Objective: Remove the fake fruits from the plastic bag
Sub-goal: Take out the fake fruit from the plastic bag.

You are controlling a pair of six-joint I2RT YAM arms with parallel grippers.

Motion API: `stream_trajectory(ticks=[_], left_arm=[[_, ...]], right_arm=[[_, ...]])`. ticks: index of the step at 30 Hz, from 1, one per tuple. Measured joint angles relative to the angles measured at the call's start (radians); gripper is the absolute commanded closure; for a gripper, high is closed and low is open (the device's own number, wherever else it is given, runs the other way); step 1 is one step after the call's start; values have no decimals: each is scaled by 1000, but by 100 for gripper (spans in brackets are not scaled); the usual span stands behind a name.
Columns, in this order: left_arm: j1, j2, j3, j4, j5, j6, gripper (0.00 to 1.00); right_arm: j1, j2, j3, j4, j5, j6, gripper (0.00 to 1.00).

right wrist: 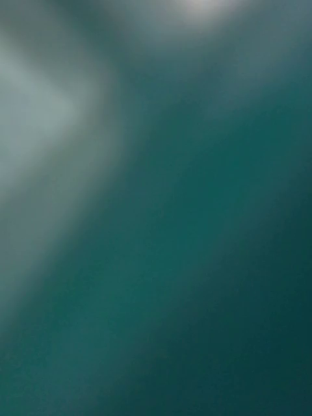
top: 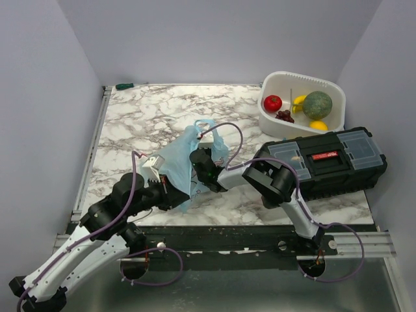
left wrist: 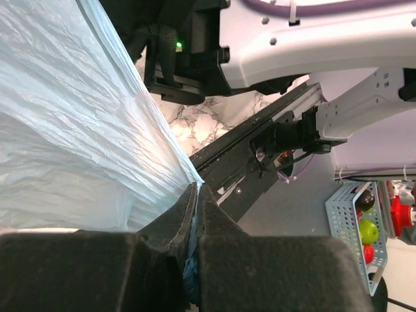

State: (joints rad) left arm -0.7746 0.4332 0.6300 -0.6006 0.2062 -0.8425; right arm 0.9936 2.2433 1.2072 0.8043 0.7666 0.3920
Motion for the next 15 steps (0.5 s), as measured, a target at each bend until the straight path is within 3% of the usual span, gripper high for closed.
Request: stream_trajectory(ticks=[3, 6, 9, 15], left_arm=[[0, -19, 0, -18, -4, 4, 100], [0, -32, 0, -35, -12, 6, 100], [1, -40, 0, -41, -18, 6, 100], [1, -67, 0, -72, -33, 5, 100]], right_arm=[[-11, 34, 56, -29, -1, 1, 10], [-16, 57, 108, -75, -14, 9, 18], [-22, 68, 155, -128, -31, 21, 33], [-31, 64, 143, -108, -77, 3, 53]])
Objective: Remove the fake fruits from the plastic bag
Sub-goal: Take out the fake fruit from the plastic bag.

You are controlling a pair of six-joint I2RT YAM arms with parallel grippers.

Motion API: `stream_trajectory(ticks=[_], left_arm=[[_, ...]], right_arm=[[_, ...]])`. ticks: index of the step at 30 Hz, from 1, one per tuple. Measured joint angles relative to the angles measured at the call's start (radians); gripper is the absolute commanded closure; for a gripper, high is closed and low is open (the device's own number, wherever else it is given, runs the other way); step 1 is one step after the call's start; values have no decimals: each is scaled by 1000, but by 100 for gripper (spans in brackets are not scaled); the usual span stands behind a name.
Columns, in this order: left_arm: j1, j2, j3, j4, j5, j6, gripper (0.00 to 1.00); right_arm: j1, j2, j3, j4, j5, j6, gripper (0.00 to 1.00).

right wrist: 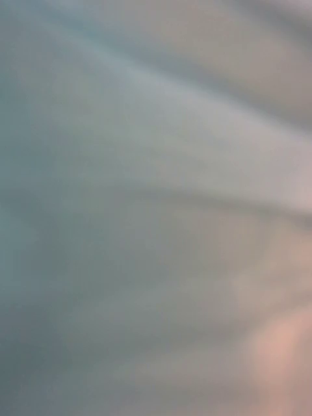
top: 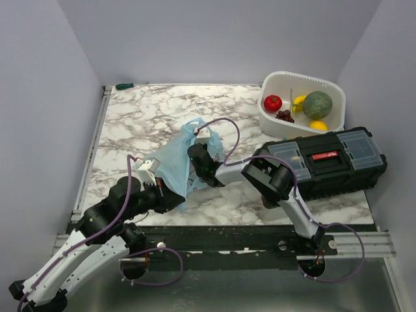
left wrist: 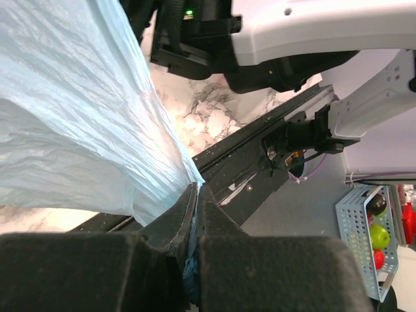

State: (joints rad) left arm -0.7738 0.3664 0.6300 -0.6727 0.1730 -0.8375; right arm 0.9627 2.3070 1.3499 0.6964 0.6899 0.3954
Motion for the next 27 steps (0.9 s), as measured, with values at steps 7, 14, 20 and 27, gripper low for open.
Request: stream_trajectory(ticks=[7, 14, 20, 27], left_arm=[[-1, 0, 15, -94, -45, 11, 100], [-1, 30, 102, -169, -106, 67, 100], [-1, 63, 116, -192, -117, 115, 100], [-1, 165, 115, -198, -105, 147, 100]], right_arm=[[-8, -103, -158, 34, -71, -47, 76], [-11, -325, -331, -53, -296, -21, 82], [-13, -472, -415, -91, -502, 43, 84], [-14, -541, -443, -116, -703, 104, 86]])
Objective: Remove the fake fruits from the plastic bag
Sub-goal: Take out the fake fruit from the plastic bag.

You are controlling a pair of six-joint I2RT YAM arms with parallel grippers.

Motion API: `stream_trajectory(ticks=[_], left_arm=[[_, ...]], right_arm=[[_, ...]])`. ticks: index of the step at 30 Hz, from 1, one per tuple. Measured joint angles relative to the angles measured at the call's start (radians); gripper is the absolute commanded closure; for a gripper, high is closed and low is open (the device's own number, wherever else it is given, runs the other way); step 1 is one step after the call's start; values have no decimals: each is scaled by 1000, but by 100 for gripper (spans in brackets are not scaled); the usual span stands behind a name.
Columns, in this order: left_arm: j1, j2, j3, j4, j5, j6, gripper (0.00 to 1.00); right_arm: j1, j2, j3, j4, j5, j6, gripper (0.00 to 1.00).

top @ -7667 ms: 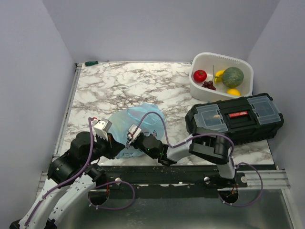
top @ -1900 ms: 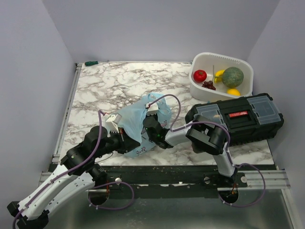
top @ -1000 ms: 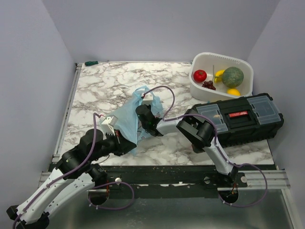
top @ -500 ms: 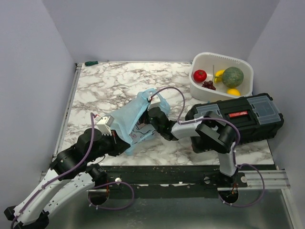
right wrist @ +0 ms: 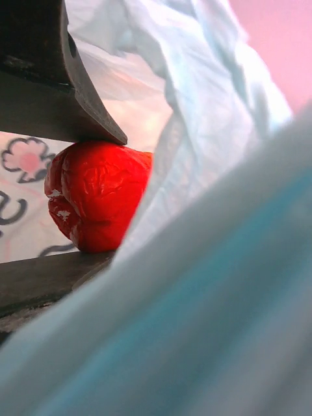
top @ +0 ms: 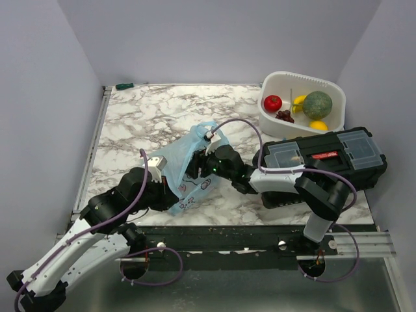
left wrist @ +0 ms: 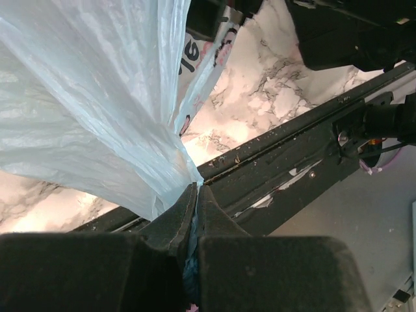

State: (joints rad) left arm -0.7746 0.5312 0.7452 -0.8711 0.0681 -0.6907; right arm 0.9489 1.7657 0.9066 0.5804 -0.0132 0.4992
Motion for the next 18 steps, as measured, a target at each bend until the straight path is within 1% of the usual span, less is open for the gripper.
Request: stream_trajectory(ticks=[5, 11, 14, 18], left_arm=[[0, 1, 0, 2, 4, 18, 100], [0, -48, 0, 40, -9, 25, 100], [0, -58, 0, 59, -22, 25, 100], [0, -45, 0, 58, -34, 25, 100]], right_arm=[[3, -52, -61, -2, -91, 25, 86], [10, -111, -129, -37, -224, 7, 86], [13, -174, -161, -63, -303, -21, 86], [13, -289, -169, -135, -317, -56, 86]])
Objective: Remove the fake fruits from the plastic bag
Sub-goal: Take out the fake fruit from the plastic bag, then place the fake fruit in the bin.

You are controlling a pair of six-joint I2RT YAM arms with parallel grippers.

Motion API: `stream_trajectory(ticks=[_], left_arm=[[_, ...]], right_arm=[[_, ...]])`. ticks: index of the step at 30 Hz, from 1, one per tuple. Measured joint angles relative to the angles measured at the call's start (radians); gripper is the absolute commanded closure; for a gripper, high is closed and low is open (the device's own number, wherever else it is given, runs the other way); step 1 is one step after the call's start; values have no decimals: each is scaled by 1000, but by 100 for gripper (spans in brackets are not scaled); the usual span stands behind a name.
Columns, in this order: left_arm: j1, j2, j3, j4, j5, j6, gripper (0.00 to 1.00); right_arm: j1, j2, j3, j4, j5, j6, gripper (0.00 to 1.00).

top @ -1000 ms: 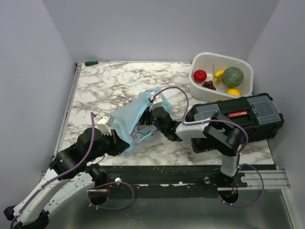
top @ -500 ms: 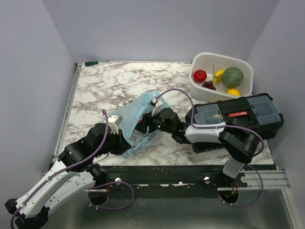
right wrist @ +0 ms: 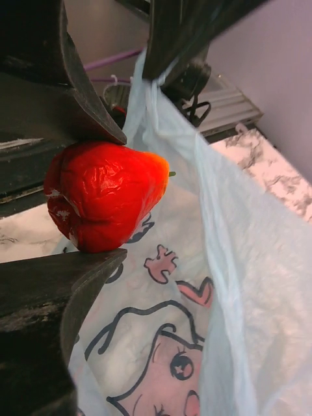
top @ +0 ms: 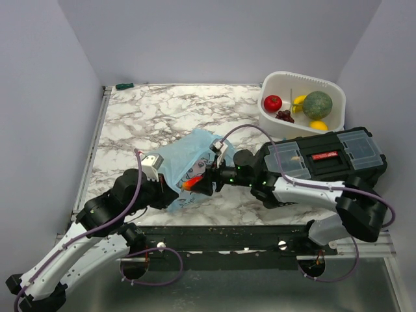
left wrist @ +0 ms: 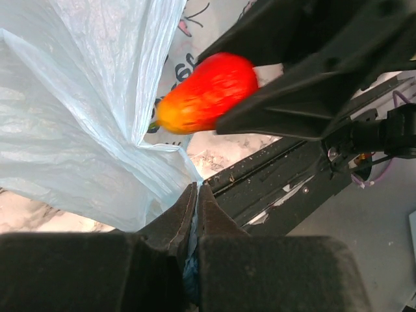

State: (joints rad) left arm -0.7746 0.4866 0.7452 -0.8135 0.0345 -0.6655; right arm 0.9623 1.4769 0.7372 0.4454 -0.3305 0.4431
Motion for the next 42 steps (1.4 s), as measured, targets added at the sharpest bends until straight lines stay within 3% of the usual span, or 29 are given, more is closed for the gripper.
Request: stream_trajectory(ticks=[9, 17, 23, 32, 42], left_arm=[[0, -1, 0, -68, -2, 21, 100], [0, -19, -5, -63, -1, 49, 100], [0, -10, -16, -55, 3, 56, 100], [0, -41, -23, -47, 4, 56, 100], [0, -132, -24, -40, 4, 55, 100]], right_arm=[[1, -237, 69, -215, 96, -97, 86], [0, -386, 130, -418, 315, -176, 91], [0, -470, 140, -507, 575, -183, 91], [-49, -310, 347, -516, 951, -261, 90], [-435, -47, 547, -526, 952, -228, 87]])
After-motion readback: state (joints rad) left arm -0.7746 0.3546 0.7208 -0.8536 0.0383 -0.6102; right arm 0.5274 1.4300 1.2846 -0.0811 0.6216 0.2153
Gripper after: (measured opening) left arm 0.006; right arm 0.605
